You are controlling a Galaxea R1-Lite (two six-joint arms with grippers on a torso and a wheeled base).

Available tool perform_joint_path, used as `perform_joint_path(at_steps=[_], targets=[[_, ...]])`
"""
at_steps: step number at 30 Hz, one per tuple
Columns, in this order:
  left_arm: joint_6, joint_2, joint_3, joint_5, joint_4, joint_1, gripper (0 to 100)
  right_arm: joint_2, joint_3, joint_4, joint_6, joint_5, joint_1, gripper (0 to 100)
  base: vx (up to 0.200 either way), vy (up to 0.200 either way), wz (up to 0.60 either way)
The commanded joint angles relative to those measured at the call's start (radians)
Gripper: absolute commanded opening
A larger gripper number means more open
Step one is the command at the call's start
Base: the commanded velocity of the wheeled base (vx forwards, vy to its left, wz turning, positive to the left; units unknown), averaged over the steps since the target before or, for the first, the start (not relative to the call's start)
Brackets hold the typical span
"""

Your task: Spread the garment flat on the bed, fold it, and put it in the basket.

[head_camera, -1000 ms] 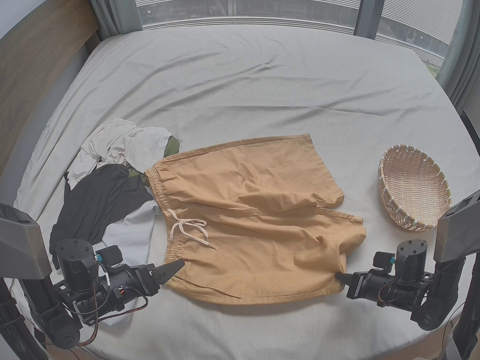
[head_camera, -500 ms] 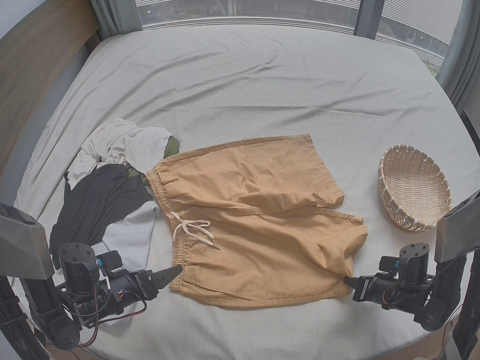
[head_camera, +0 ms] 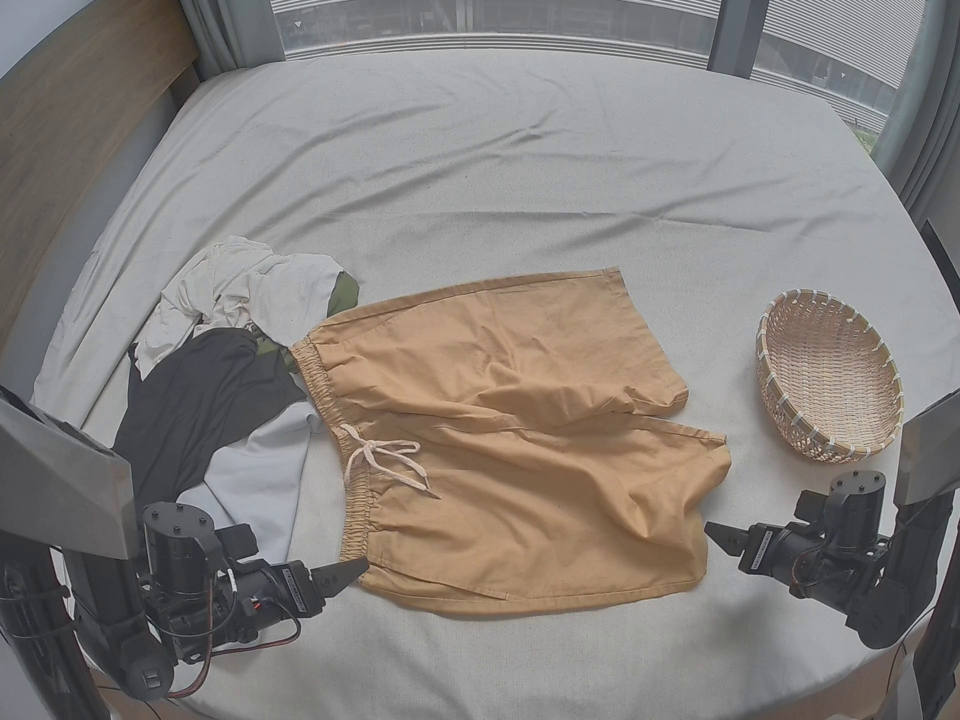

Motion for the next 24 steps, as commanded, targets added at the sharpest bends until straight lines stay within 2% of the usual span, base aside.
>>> perform_joint_path(at_steps=[1, 7, 11, 24], targets=[[-0.002, 0.031, 0.015, -0.001, 0.0, -0.003, 100, -0.041, 0.009, 0.0, 0.004, 0.002, 0.002, 100, 0.0, 0.0, 0.0], [-0.01, 0.045, 0.008, -0.006, 0.0, -0.005, 100, -0.043, 0.009, 0.0, 0.006, 0.002, 0.014, 100, 0.0, 0.0, 0.0], [-0.047, 0.045, -0.047, -0.008, 0.0, -0.014, 100, -0.043, 0.006, 0.0, 0.006, 0.002, 0.014, 100, 0.0, 0.0, 0.0], [-0.047, 0.169, -0.173, -0.001, -0.002, -0.046, 100, -0.061, 0.007, 0.0, 0.006, 0.0, 0.012, 100, 0.0, 0.0, 0.0]])
